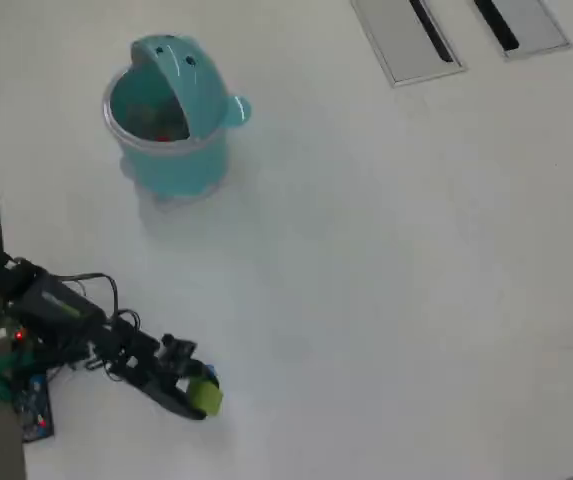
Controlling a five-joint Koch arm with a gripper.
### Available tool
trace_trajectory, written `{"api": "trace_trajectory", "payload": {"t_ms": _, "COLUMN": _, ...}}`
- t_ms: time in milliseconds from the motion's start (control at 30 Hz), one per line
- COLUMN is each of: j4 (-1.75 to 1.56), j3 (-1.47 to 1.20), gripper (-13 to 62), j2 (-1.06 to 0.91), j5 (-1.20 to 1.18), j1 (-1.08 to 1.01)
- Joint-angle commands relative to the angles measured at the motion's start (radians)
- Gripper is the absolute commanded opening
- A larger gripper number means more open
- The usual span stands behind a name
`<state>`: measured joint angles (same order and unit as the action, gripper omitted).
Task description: Grasp RGB lego blocks and put them in the bin one by one.
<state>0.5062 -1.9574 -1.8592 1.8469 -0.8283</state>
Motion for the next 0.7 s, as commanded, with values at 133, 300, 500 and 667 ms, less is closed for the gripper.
{"api": "trace_trajectory", "payload": {"t_ms": 133, "j4": -0.055, "j3": -0.021, "gripper": 11.7, "j2": -0.179, "j5": -0.017, "j1": 0.101}}
{"api": "trace_trajectory", "payload": {"t_ms": 300, "j4": -0.057, "j3": -0.021, "gripper": 11.6, "j2": -0.219, "j5": -0.032, "j1": 0.149}}
{"api": "trace_trajectory", "payload": {"t_ms": 500, "j4": -0.100, "j3": -0.058, "gripper": 11.5, "j2": -0.304, "j5": -0.098, "j1": 0.264}}
{"api": "trace_trajectory", "payload": {"t_ms": 667, "j4": -0.129, "j3": -0.103, "gripper": 11.6, "j2": -0.390, "j5": -0.091, "j1": 0.345}}
